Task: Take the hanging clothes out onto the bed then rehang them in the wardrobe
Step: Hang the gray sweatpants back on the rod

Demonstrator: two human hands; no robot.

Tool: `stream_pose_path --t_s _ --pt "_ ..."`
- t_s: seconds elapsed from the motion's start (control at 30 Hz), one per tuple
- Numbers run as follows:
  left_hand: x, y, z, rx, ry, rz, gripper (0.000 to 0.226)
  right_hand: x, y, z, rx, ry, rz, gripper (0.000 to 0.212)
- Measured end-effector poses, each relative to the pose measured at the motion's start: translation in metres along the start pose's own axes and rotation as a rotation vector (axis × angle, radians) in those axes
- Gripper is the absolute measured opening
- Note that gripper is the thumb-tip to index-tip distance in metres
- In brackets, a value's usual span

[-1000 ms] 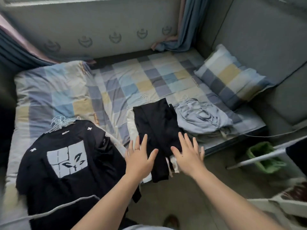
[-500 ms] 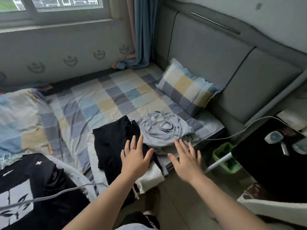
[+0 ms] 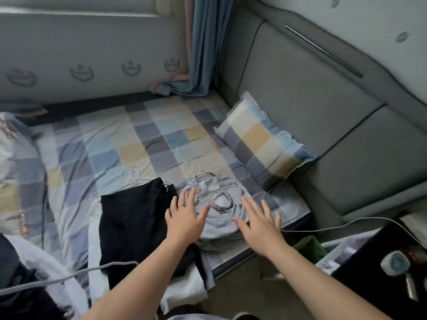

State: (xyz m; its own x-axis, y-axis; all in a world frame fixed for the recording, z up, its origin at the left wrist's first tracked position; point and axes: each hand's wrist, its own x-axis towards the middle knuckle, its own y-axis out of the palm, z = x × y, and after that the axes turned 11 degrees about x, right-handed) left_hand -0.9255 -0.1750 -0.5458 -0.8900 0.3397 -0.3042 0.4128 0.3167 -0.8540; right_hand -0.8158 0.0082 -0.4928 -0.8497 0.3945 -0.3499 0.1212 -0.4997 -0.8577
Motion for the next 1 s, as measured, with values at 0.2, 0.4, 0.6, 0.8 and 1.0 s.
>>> stream_pose_path --t_s 0.2,0.4,0.6,0.8,1.0 --pt "0.044 0.004 0.015 -0.017 -0.128 0.006 0.072 0.063 -0.003 0.002 -0.047 0.015 0.087 0.067" --pt "0.086 0.025 0.020 -0.039 -0.218 0.053 0.073 0.135 0.012 -0.012 -0.061 0.002 0.194 0.066" --pt "0.151 0.079 0.024 -0.041 -0.257 0.079 0.072 0.230 0.058 -0.057 -0.112 -0.003 0.285 0.066" --pt "0.251 0.180 0.052 0.011 -0.255 0.161 0.071 0.352 0.143 -0.107 -0.115 -0.036 0.327 0.066" --pt "0.338 0.265 0.097 0.011 -0.198 0.161 0.069 0.464 0.225 -0.142 -0.127 -0.034 0.301 0.066"
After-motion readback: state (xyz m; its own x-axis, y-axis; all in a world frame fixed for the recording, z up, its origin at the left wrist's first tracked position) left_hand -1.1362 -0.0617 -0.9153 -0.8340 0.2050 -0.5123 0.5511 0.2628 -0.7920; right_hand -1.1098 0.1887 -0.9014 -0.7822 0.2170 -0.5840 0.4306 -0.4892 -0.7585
